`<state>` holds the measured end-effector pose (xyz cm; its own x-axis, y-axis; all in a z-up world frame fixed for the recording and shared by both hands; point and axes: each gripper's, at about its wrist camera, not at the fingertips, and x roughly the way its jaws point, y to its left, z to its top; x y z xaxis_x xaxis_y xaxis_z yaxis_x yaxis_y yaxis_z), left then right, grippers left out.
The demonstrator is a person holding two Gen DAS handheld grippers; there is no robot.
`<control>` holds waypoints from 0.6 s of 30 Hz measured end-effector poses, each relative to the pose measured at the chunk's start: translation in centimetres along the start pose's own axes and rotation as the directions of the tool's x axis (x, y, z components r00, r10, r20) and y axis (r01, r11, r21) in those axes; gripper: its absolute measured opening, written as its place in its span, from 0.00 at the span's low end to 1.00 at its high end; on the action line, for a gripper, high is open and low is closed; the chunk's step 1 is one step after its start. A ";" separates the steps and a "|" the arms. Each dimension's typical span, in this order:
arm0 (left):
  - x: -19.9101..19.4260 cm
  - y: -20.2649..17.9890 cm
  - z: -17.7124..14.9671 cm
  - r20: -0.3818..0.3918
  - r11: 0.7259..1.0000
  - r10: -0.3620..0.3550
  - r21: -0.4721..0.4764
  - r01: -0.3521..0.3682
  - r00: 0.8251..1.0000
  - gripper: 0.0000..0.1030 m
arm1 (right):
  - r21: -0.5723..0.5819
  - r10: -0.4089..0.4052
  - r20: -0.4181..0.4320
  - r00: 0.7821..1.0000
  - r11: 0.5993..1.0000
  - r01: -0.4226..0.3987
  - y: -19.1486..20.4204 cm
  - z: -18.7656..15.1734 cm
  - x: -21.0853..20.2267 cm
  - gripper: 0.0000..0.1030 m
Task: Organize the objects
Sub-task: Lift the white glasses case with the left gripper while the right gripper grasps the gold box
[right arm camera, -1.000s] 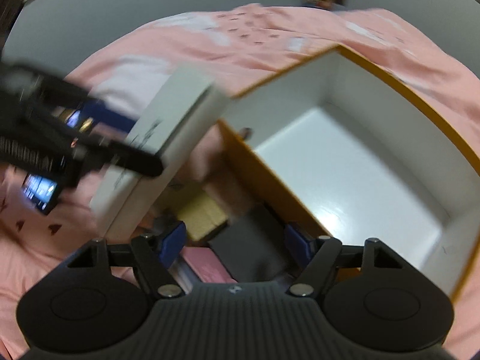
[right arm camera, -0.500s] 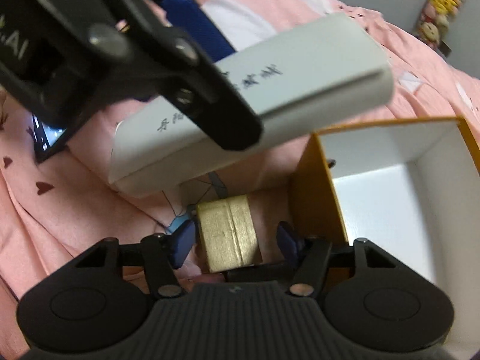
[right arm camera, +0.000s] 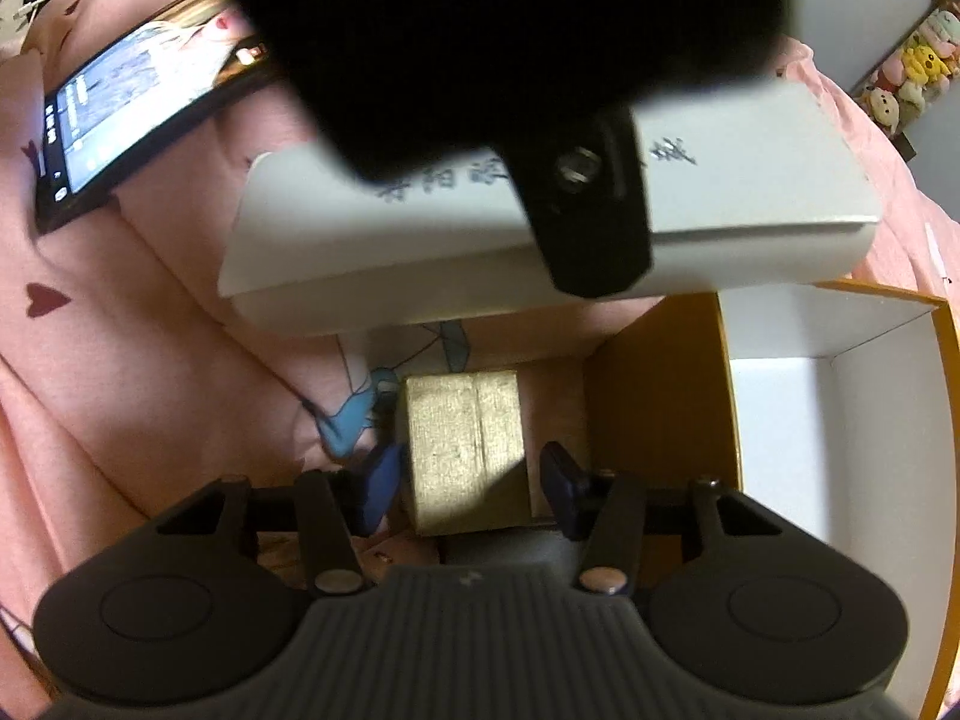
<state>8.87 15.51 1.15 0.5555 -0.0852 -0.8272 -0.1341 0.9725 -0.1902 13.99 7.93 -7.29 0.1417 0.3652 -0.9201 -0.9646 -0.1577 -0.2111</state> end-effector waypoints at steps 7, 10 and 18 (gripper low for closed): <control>0.0 0.4 -0.1 -0.003 1.000 0.004 -0.012 -0.004 1.000 0.66 | 0.069 0.059 -0.009 0.998 0.996 -0.058 -1.5 -0.1 1.8 0.51; -0.1 0.2 -0.2 -0.003 1.000 0.008 0.000 -0.008 1.000 0.66 | 0.066 0.046 -0.002 0.999 0.997 -0.046 -1.5 -0.1 1.7 0.50; -0.9 -0.4 0.0 0.007 1.000 0.014 0.016 -0.014 1.000 0.66 | 0.060 -0.007 0.046 0.999 0.998 0.004 -2.2 0.2 -0.2 0.49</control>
<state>8.41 15.16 1.93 0.5595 -0.0703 -0.8258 -0.1283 0.9770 -0.1701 16.01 8.42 -6.59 0.1378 0.4081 -0.9025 -0.9757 -0.1006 -0.1945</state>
